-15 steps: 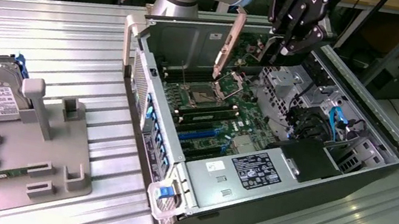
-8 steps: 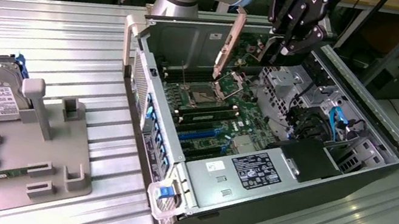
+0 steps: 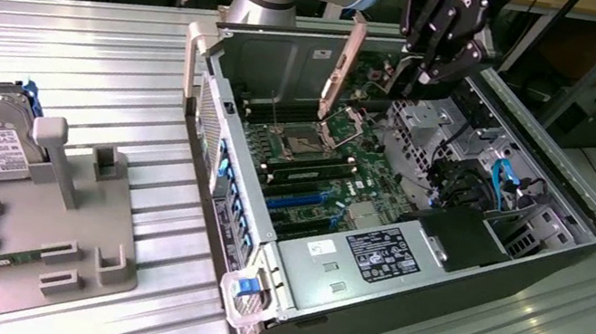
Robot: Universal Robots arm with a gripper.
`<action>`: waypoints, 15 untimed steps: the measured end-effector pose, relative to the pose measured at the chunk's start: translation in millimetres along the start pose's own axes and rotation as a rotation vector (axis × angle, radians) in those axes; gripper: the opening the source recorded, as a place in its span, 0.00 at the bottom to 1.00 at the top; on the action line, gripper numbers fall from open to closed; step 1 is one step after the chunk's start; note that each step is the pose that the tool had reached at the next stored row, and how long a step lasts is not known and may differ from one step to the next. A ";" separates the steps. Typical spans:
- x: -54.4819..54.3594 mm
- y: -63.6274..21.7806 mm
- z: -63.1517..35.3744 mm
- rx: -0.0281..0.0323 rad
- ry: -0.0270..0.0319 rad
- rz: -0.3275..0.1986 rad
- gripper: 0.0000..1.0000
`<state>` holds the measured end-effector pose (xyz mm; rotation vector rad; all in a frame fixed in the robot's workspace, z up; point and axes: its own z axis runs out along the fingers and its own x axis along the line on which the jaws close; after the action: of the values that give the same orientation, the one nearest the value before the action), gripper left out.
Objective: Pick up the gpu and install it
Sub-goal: 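Insert the gpu into the slot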
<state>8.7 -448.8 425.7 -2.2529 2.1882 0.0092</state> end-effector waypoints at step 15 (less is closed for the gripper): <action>-1.3 5.9 32.4 0.0069 0.0003 -0.008 0.28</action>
<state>2.7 -447.5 393.3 -2.2578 2.1764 0.0013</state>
